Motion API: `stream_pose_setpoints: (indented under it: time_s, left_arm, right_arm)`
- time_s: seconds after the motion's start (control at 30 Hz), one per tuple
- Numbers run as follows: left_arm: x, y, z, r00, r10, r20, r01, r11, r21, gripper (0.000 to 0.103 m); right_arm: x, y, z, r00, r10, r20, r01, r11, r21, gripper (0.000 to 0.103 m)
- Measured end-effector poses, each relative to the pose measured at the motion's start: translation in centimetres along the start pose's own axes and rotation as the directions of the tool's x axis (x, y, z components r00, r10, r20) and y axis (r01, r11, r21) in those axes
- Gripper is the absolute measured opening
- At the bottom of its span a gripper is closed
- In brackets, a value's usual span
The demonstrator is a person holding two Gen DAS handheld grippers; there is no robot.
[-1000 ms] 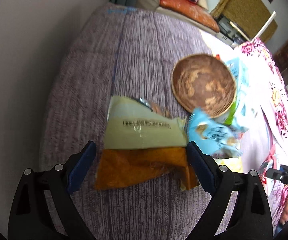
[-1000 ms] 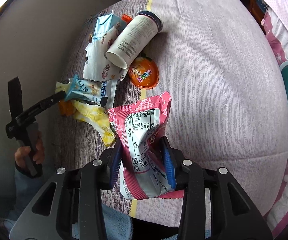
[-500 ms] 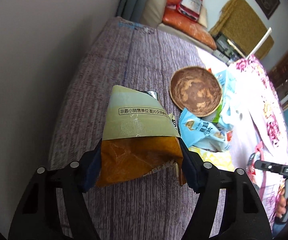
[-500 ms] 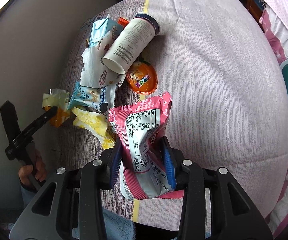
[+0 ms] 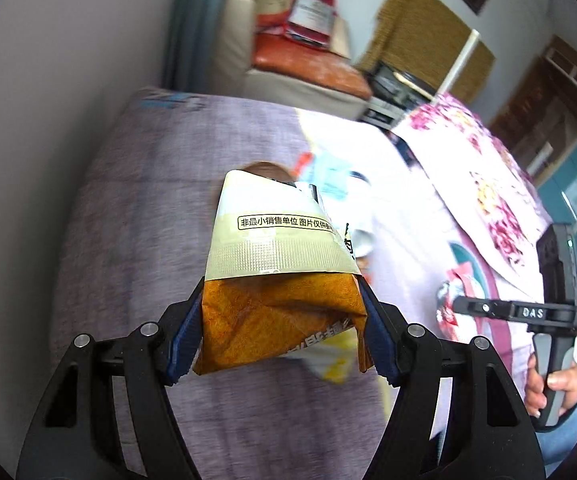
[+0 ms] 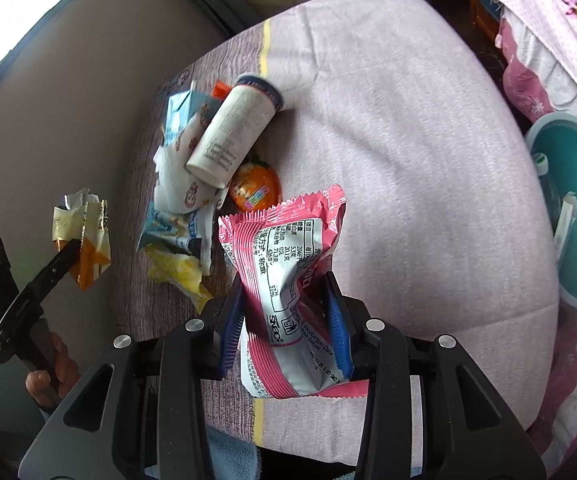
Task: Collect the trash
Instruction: 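Carry the orange bag and pink packet over the teal wastebasket and open both tools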
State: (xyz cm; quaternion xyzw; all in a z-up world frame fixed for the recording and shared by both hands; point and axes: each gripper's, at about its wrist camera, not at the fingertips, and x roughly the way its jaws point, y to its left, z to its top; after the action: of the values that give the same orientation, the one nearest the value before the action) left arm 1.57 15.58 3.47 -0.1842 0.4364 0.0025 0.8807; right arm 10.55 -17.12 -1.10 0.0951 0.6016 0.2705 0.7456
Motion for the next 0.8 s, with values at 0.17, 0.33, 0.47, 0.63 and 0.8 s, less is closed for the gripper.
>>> stream_pose_setpoints:
  time_s: [0.17,0.33,0.47,0.63,0.8]
  left_arm:
    - [2.9,-5.3,0.5,0.998,-0.041,-0.056,0.046,0.995,0.085,0.071]
    - [6.1,-10.2,0.5,0.992,-0.061,-0.110,0.079,0.984,0.162,0.071]
    - [8.1,-13.9,0.5,0.987,-0.078,-0.139,0.107,0.970,0.217,0.071]
    - [10.5,-18.4,0.5,0.978,-0.102,-0.180,0.149,0.950,0.276,0.071]
    - [12.7,-22.3,0.5,0.971,-0.104,-0.215,0.171,0.931,0.322,0.071]
  right_arm:
    - [-2.0,-2.5,0.5,0.998,-0.020,0.064,0.017,0.999,0.049,0.037]
    - [-3.9,-5.3,0.8,0.991,-0.044,0.123,0.032,0.995,0.100,0.037]
    - [-5.3,-8.0,1.1,0.986,-0.049,0.161,0.025,0.989,0.148,0.037]
    - [-7.0,-11.4,1.2,0.978,-0.057,0.201,0.015,0.979,0.202,0.037]
    - [-9.5,-14.7,1.4,0.961,-0.093,0.262,0.025,0.967,0.254,0.037]
